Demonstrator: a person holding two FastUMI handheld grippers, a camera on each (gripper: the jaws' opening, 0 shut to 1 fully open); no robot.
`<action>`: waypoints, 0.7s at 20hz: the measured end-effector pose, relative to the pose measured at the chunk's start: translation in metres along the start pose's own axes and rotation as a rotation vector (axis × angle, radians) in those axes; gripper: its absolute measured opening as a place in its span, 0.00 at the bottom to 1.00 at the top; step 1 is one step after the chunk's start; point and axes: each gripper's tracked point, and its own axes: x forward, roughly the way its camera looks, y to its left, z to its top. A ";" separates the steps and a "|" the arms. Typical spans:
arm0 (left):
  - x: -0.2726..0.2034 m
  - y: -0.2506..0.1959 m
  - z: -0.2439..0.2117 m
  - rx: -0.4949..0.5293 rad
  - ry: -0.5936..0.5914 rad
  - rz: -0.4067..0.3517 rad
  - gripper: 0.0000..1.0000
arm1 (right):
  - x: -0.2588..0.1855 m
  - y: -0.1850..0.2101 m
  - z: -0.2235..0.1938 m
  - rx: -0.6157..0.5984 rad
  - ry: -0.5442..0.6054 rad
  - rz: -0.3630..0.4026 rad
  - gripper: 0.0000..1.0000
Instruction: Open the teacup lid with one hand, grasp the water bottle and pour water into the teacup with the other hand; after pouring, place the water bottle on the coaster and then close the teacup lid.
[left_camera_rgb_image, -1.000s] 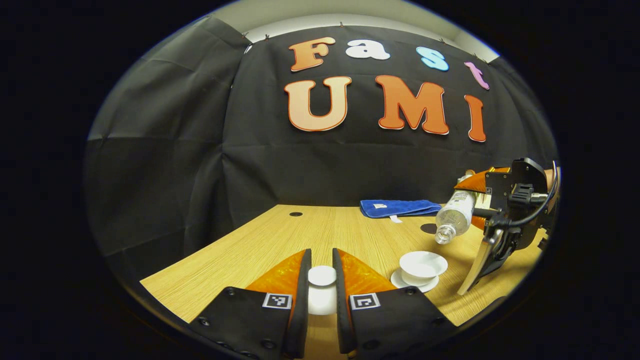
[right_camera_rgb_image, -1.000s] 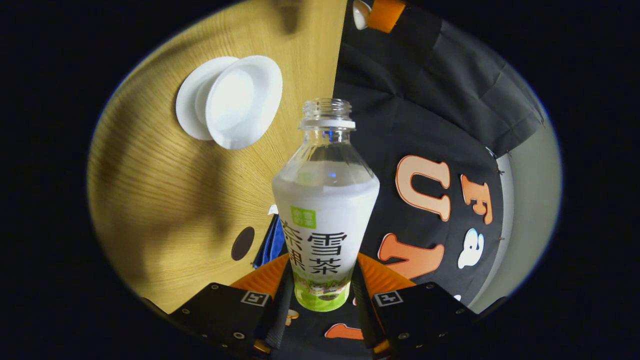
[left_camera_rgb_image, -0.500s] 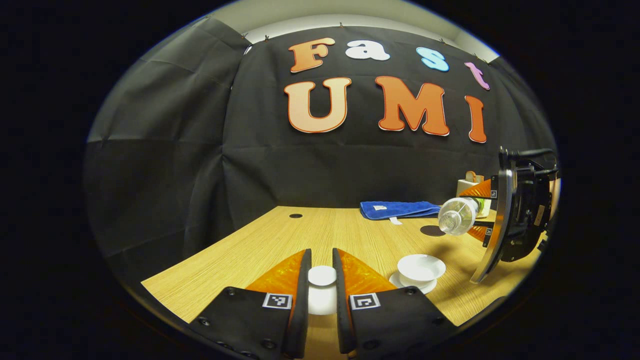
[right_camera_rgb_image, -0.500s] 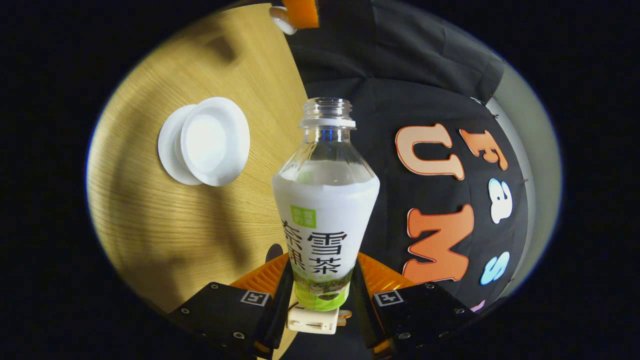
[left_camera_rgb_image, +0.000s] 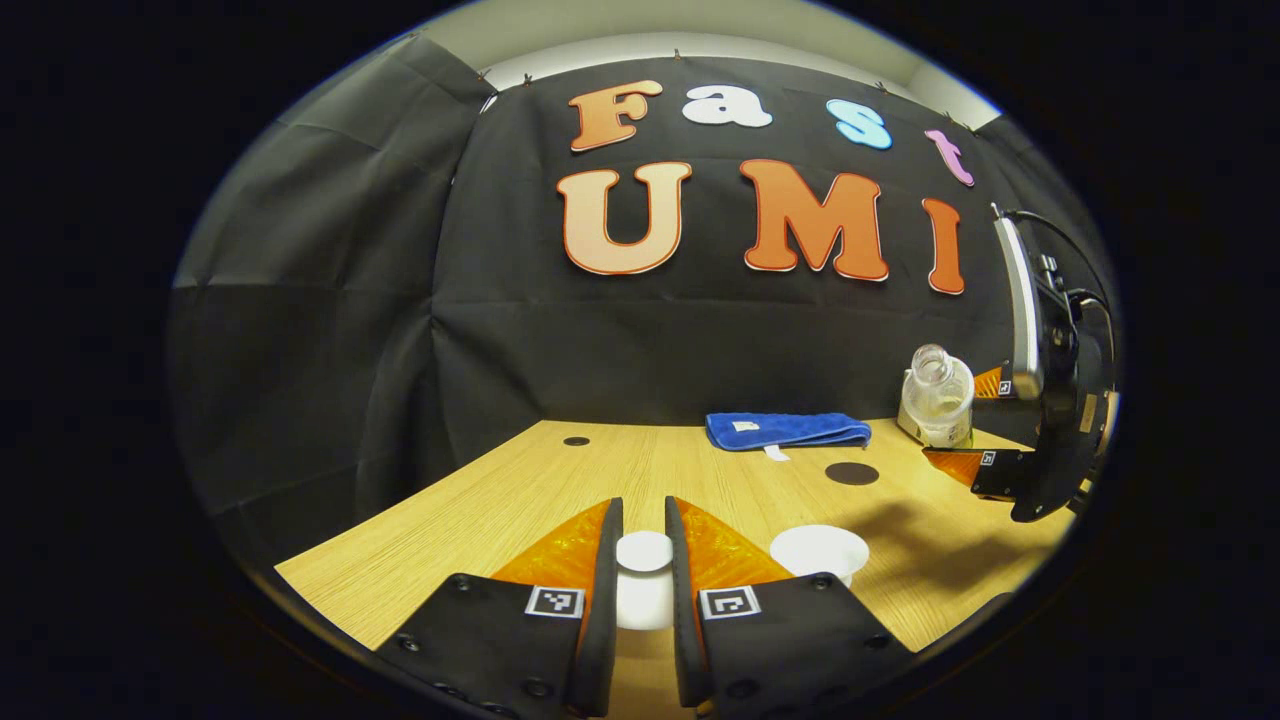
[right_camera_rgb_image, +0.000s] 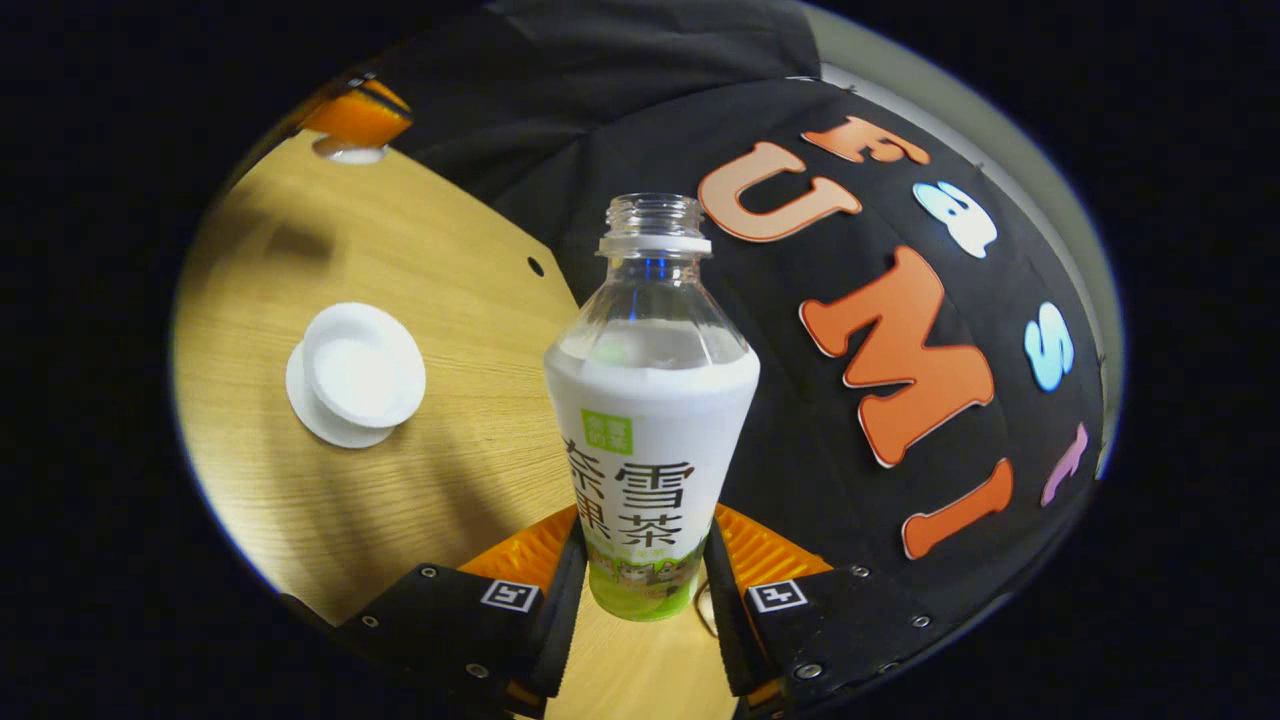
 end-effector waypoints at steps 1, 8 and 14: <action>0.001 -0.005 0.002 -0.005 -0.005 -0.008 0.28 | -0.002 -0.002 -0.004 0.059 0.007 0.006 0.62; 0.017 -0.046 0.018 -0.040 -0.026 -0.073 0.28 | -0.013 0.002 -0.018 0.462 0.026 0.095 0.61; 0.029 -0.082 0.032 -0.042 -0.048 -0.110 0.28 | -0.011 0.015 -0.031 0.693 0.033 0.179 0.62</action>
